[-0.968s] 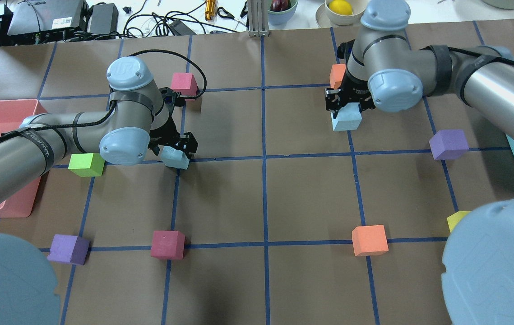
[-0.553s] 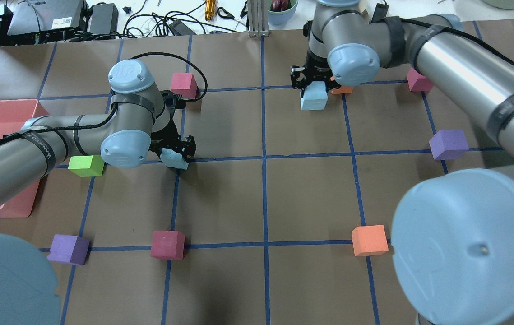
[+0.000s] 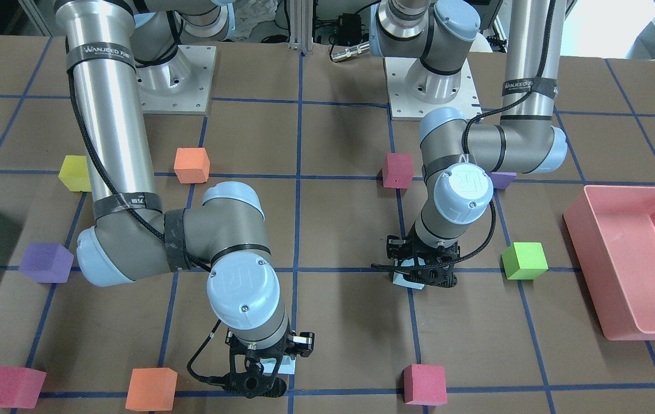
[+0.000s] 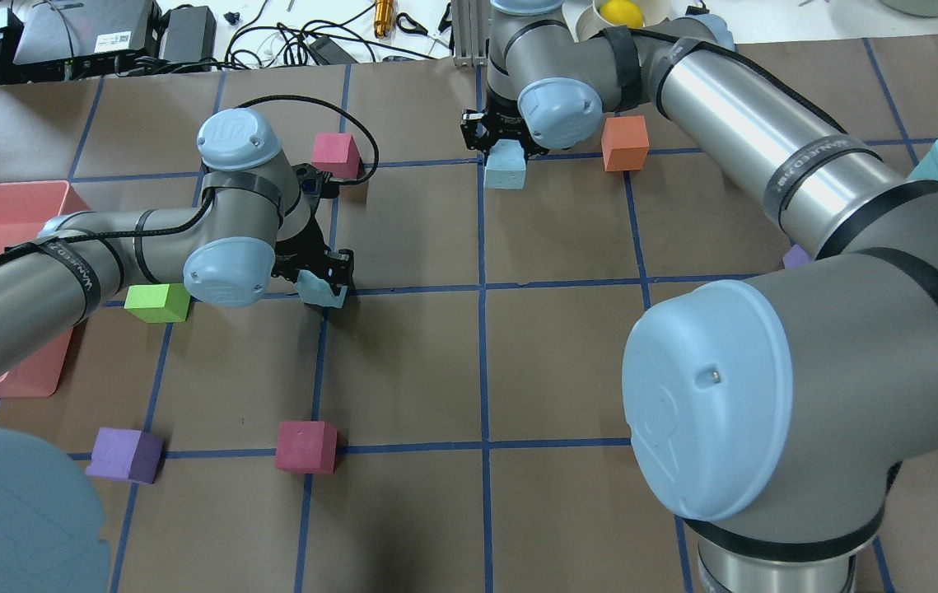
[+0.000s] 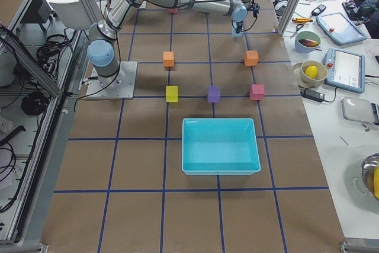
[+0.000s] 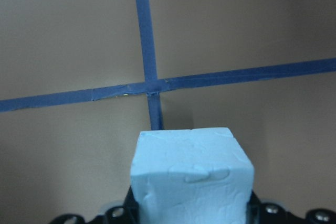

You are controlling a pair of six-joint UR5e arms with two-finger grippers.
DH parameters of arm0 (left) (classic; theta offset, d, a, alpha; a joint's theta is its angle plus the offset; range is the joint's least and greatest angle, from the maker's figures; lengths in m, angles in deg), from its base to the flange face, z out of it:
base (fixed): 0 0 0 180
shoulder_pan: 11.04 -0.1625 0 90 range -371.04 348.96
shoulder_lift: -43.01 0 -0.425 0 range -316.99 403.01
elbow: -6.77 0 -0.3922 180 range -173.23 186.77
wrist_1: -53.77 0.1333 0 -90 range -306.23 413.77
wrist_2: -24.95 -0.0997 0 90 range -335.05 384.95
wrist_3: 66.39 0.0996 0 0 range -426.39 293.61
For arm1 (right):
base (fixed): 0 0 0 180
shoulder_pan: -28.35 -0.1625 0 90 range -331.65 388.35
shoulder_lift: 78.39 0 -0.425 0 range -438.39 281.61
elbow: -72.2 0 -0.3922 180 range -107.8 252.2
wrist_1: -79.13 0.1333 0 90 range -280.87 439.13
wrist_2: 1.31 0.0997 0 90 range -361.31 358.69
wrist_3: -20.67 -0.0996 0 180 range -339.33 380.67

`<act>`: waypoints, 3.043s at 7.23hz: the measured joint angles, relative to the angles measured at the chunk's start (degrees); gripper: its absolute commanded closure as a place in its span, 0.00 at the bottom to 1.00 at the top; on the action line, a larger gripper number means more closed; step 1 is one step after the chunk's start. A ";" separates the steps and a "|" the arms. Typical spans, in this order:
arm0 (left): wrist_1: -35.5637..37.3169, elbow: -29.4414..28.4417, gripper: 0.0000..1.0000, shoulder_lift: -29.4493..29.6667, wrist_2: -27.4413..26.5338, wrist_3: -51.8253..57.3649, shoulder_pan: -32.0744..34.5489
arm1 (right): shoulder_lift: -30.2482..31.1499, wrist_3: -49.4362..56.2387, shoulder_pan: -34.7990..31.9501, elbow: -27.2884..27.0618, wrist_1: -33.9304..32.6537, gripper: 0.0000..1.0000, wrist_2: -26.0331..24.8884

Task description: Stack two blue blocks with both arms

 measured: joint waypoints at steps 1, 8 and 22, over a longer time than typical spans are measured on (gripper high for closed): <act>0.02 -0.06 1.00 -0.06 0.00 0.04 -0.03 | -0.79 -0.66 -0.46 0.12 -0.13 1.00 0.07; -2.70 -6.90 1.00 -0.03 -0.16 -0.52 0.26 | -2.93 -1.68 -0.97 3.05 -0.28 0.00 0.06; -22.55 -46.86 1.00 18.91 2.25 -20.05 12.48 | 44.22 14.70 13.10 -33.19 15.99 0.00 -4.10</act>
